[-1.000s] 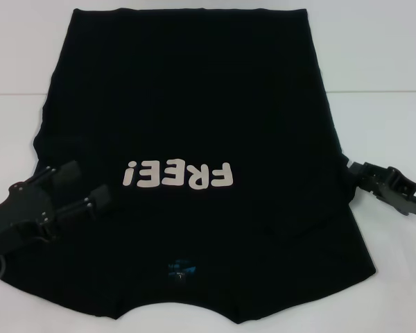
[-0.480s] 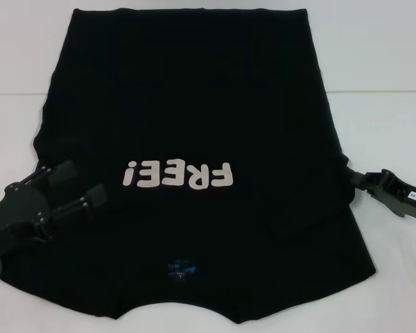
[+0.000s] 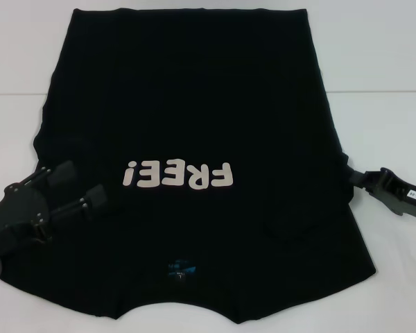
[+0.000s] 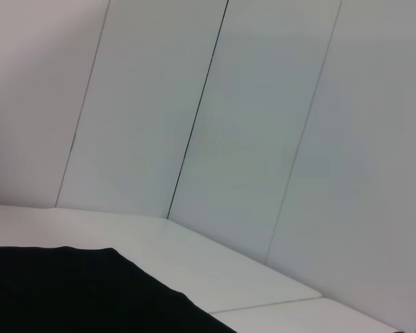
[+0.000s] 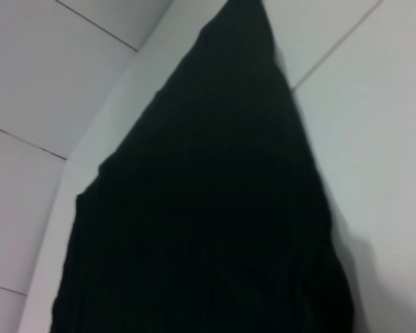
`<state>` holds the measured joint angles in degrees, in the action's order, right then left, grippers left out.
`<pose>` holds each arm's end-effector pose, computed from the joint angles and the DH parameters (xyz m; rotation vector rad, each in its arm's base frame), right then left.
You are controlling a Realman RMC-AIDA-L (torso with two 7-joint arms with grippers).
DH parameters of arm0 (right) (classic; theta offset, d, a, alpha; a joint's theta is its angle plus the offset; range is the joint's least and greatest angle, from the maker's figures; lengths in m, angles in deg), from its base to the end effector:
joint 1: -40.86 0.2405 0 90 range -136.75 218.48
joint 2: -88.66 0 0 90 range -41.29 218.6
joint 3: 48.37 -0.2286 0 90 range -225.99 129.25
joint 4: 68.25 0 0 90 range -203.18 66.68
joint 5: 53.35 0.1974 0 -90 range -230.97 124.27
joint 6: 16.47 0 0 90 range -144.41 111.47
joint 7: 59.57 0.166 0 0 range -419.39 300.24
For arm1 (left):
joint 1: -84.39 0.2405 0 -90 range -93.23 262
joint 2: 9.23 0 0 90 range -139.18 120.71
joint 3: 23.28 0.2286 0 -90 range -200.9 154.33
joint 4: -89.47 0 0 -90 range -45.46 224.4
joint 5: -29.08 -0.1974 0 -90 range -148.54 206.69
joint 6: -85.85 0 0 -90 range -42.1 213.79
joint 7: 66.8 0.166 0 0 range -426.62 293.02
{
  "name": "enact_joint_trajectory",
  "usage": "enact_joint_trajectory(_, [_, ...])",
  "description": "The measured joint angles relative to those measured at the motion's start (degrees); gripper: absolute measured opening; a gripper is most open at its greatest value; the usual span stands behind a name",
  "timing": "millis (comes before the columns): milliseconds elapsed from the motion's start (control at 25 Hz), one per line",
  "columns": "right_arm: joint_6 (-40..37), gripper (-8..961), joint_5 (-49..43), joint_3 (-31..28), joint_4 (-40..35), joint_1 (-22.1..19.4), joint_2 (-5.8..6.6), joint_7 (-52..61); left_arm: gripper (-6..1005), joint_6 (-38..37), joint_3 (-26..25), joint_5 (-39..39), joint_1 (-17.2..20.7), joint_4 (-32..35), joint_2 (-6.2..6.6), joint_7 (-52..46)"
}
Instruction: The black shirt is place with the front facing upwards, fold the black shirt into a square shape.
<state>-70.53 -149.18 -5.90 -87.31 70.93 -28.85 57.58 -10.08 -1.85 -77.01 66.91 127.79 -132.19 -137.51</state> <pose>0.3037 0.3548 -0.0214 -1.6998 1.8369 0.8775 -0.2727 0.2698 0.0344 -2.2564 -0.7161 -1.0047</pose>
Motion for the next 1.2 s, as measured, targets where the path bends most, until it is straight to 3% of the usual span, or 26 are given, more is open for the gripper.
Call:
enact_joint_trajectory(560, [-2.3, 21, 4.0, -0.8, -0.1, 2.4, -0.64, -0.1, 908, -0.8, -0.1, 0.6, 0.4, 0.0, -0.07, 0.3])
enact_joint_trajectory(880, [1.2, 22, 4.1, -0.9, 0.6, 5.1, -2.02, -0.1, 907, -0.9, -0.1, 0.6, 0.7, 0.0, -0.09, 0.6])
enact_joint_trajectory(1200, [4.7, 23, 5.6, -1.0, 2.7, 6.7, -2.34, 2.2, 908, -1.0, -0.1, 0.7, 0.9, 0.1, -0.09, 0.8])
